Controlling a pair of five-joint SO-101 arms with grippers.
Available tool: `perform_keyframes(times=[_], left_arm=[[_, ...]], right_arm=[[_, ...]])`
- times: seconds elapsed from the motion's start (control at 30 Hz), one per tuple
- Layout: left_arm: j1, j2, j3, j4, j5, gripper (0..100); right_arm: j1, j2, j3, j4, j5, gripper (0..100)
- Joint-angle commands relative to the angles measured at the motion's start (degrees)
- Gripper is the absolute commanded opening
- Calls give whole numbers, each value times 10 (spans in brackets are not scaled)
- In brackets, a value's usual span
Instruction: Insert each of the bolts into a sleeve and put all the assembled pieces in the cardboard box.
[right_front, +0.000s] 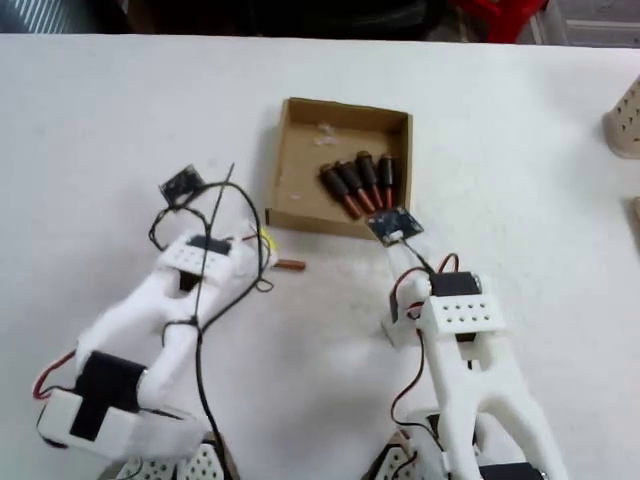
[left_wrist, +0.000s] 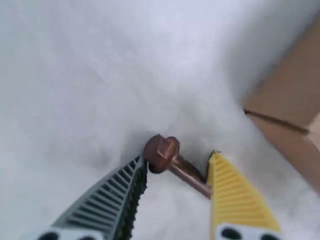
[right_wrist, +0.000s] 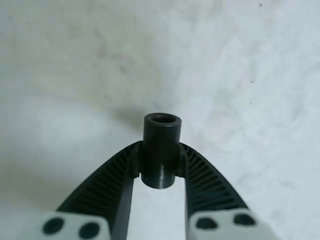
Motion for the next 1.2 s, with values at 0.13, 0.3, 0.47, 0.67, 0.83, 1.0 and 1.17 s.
perform_keyframes(times=[0.13,0.3,0.47,0.67,0.83,1.0,1.17], left_arm=[[-5,68,-91,37,4,211],[-4,69,-87,37,1,109],[-7,68,-90,37,-25,56],[-28,44,-85,38,-29,23],[-49,-45,-40,43,-103,23],[-58,-113,5,41,-187,23],[-80,-100,4,44,-320,23]], right_arm=[[-7,-16,-3,-6,8,17],[-5,-16,-3,-6,8,17],[-4,-16,-3,-6,8,17],[-3,-17,-3,-6,6,17],[-3,-16,-3,-6,4,17],[-3,-16,-3,-6,4,17],[-3,-16,-3,-6,4,17]])
